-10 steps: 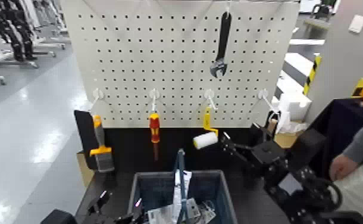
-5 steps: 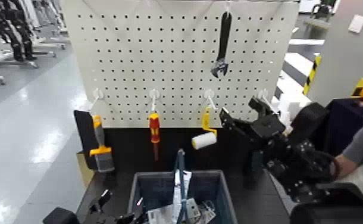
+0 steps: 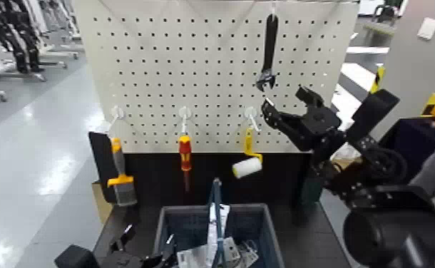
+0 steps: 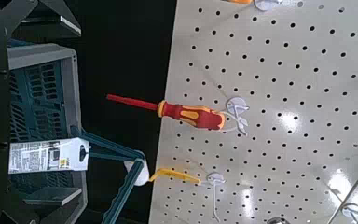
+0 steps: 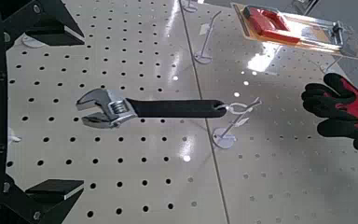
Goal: Put the black wrench into the crate.
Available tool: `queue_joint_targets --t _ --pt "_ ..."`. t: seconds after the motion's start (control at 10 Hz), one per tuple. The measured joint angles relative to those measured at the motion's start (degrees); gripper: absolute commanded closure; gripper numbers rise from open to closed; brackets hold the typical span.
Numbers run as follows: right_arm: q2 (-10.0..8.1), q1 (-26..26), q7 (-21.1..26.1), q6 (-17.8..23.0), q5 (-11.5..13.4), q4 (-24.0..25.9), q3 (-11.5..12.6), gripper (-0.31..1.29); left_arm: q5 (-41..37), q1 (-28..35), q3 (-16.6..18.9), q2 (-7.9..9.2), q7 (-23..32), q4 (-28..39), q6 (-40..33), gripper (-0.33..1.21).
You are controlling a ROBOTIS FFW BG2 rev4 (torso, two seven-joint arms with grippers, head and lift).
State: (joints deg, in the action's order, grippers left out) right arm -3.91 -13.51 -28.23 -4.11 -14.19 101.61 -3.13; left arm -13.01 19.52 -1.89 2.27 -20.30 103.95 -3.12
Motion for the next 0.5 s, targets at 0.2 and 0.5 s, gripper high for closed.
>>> queue_joint_targets --t 0.2,0.5 --pt "-0.44 -3.1 -0.5 0.7 -1.0 -1.6 -0.9 0.21 0.0 -0.3 -0.1 0.02 -0.1 -0.2 0.0 0.11" --pt "-0.85 -7.4 -1.6 1.2 -2.2 -4.1 -2.3 0.21 0.0 -0.7 -0.4 0.18 -0.2 -0.4 0.1 0.11"
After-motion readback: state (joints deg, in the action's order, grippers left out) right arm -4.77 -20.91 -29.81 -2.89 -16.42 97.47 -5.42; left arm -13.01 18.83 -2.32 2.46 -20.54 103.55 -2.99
